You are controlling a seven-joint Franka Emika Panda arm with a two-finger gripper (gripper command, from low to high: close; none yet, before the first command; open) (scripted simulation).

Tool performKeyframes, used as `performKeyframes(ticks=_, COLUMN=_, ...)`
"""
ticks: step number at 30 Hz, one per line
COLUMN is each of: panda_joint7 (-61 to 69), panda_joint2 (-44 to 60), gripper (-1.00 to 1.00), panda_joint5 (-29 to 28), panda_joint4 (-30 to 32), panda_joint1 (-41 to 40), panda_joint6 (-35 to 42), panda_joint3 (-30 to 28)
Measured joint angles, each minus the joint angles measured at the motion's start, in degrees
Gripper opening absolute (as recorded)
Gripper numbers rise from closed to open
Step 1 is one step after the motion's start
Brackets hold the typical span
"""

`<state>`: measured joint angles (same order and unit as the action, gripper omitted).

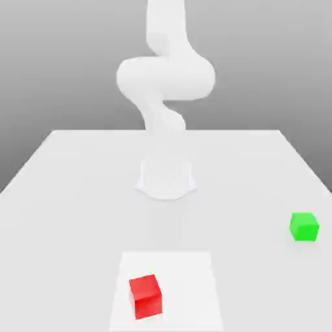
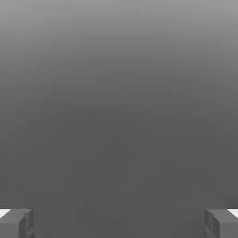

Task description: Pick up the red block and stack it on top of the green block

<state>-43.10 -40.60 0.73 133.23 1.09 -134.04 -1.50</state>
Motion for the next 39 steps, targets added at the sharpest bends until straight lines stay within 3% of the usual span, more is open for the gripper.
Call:
performKeyframes(ticks=14, panda_joint7=15.5, panda_joint2=29.5, gripper=0.00, panda_joint5=4.3, panda_joint4=8.2, panda_joint1=4.2, panda_joint6=-12.7, panda_joint3=-6.2)
performKeyframes(ticks=23, panda_joint7=22.5, panda_joint2=47.9, gripper=0.00, panda_joint5=3.1, panda_joint4=13.3, panda_joint1=3.4, panda_joint6=-21.1, panda_joint3=-7.1)
performKeyframes(ticks=28, panda_joint7=25.2, panda_joint2=58.2, gripper=0.00, panda_joint5=5.7, panda_joint4=12.4, panda_joint1=1.6, panda_joint6=-29.1, panda_joint3=-4.9)
performKeyframes(ticks=29, panda_joint7=25.6, panda_joint2=59.8, gripper=-1.00, panda_joint5=6.3, panda_joint4=12.2, panda_joint1=1.1, panda_joint6=-30.4, panda_joint3=-4.3)
performKeyframes(ticks=35, panda_joint7=25.7, panda_joint2=60.6, gripper=-1.00, panda_joint5=6.4, panda_joint4=12.1, panda_joint1=0.9, panda_joint6=-31.0, panda_joint3=-4.0)
performKeyframes(ticks=39, panda_joint7=24.1, panda_joint2=54.9, gripper=-1.00, panda_joint5=4.2, panda_joint4=12.9, panda_joint1=2.0, panda_joint6=-26.3, panda_joint3=-5.5)
